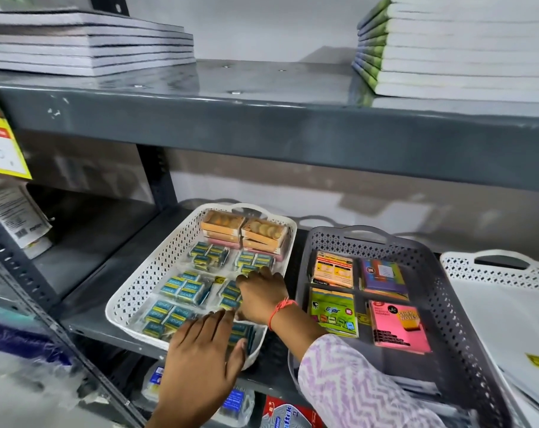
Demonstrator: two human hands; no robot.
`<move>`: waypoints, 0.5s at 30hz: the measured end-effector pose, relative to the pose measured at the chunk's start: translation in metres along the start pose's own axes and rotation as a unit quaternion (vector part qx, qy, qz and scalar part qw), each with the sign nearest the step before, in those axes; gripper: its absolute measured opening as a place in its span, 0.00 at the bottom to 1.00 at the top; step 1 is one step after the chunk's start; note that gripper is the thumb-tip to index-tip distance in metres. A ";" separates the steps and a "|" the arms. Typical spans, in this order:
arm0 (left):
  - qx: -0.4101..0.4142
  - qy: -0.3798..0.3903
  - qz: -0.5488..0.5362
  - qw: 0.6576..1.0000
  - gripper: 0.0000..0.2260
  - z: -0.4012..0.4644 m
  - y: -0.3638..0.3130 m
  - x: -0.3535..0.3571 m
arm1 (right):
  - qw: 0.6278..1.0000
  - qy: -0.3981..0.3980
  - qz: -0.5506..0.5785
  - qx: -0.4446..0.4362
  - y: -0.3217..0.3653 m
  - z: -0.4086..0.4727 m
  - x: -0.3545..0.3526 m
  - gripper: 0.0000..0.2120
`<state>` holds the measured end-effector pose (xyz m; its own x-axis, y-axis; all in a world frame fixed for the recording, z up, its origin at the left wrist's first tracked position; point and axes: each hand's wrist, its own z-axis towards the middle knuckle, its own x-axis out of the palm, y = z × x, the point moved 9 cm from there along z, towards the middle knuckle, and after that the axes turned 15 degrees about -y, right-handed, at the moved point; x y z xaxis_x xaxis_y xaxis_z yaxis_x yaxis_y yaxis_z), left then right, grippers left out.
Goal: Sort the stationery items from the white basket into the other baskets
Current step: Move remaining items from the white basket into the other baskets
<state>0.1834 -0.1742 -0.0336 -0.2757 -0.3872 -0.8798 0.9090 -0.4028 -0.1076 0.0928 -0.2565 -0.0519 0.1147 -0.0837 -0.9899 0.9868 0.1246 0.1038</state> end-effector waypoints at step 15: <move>-0.014 0.036 0.001 0.999 0.30 -0.002 0.000 -0.001 | 1.000 -0.008 0.008 0.010 -0.001 0.000 0.001 0.23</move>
<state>0.1847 -0.1721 -0.0333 -0.2510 -0.3268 -0.9111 0.9183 -0.3781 -0.1173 0.0918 -0.2568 -0.0534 0.1317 -0.0970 -0.9865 0.9868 0.1072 0.1212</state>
